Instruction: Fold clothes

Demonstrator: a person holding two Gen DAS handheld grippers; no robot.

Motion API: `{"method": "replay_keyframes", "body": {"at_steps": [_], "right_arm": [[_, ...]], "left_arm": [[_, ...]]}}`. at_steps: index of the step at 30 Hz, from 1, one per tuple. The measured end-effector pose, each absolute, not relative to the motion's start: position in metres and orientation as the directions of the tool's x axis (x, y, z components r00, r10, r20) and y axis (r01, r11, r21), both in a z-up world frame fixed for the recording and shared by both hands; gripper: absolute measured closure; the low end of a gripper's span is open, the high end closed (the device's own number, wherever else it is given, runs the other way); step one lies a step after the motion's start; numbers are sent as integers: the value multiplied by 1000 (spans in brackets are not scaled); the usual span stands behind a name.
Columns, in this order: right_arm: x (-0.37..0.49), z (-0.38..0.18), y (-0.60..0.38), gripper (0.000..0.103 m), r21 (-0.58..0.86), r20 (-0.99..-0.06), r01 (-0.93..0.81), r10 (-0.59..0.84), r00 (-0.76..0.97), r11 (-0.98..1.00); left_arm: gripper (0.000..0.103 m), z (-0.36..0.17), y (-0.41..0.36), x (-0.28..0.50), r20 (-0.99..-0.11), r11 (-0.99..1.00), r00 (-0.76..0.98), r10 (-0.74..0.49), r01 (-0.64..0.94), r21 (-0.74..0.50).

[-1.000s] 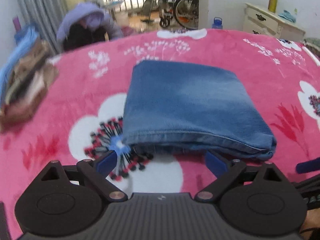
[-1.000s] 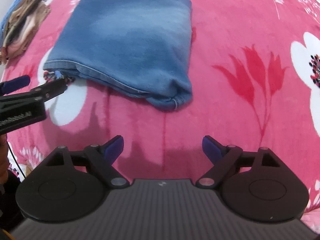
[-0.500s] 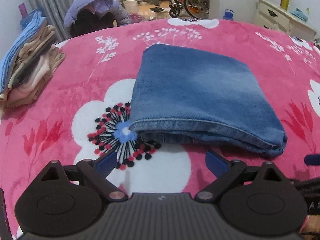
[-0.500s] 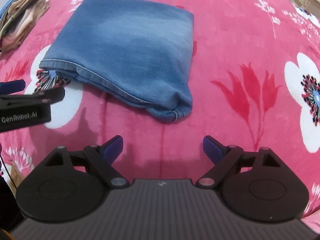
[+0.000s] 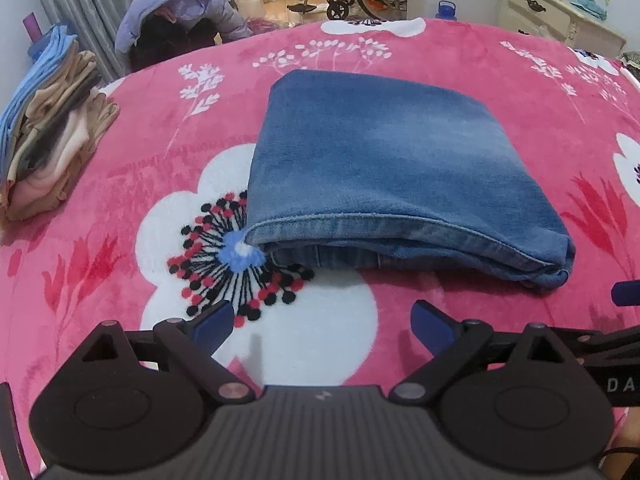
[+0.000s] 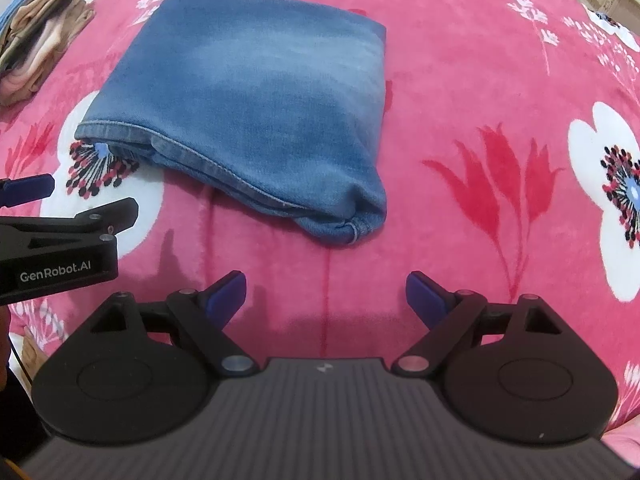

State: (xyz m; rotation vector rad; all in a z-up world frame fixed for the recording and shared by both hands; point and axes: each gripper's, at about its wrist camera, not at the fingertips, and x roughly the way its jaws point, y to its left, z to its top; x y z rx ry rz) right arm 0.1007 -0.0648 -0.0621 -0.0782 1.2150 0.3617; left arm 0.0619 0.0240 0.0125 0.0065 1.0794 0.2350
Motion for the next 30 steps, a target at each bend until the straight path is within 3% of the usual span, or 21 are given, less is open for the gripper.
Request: {"method": "replay_keyframes", "body": {"at_steps": [30], "right_arm": [[98,-62,-61,16,125,-928,-327,227,296,937]], "left_arm": [[7,14,22,59,-861,977,471,192,-171,125]]}}
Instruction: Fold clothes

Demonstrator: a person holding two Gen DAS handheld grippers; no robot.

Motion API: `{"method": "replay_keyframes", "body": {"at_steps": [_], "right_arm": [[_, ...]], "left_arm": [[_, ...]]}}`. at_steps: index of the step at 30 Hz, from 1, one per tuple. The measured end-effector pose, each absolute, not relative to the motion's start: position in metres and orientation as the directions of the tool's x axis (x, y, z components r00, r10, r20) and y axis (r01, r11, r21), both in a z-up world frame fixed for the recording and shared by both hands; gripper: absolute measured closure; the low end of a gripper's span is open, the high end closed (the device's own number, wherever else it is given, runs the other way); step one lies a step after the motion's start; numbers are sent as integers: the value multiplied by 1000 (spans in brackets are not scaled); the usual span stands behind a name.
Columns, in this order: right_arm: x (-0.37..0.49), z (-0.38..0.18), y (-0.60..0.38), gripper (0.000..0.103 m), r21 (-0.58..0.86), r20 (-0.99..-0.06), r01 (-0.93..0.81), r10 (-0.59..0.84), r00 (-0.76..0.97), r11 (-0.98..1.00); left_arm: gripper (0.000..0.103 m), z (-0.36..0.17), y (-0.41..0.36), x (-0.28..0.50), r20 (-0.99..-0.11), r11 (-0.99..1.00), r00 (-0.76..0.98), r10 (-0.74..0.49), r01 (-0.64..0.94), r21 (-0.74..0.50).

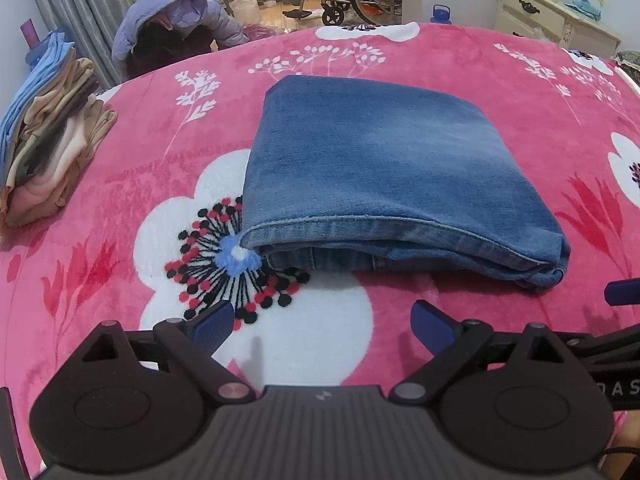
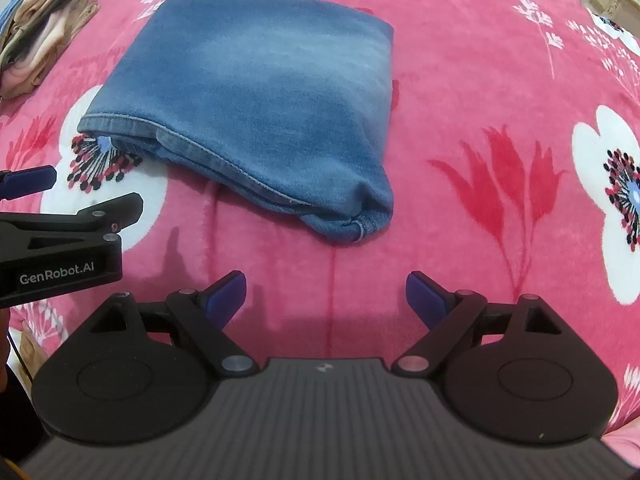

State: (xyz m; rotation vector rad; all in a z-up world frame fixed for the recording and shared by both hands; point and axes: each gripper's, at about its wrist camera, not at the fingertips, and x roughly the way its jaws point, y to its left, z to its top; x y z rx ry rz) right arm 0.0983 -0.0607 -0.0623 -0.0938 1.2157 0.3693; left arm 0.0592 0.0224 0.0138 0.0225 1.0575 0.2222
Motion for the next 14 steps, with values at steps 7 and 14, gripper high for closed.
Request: {"method": "replay_keyframes", "body": {"at_steps": [7,14], "right_arm": [[98,-63,-60,16,123,-927,-327,226,299,937],[99,-63,-60,16,121,-928,-326,223,297,938]], "left_arm": [[7,14,22,59,-861,977,470,193,-172,126],[7,14,22,59,-864,978,467,190,-168,124]]}}
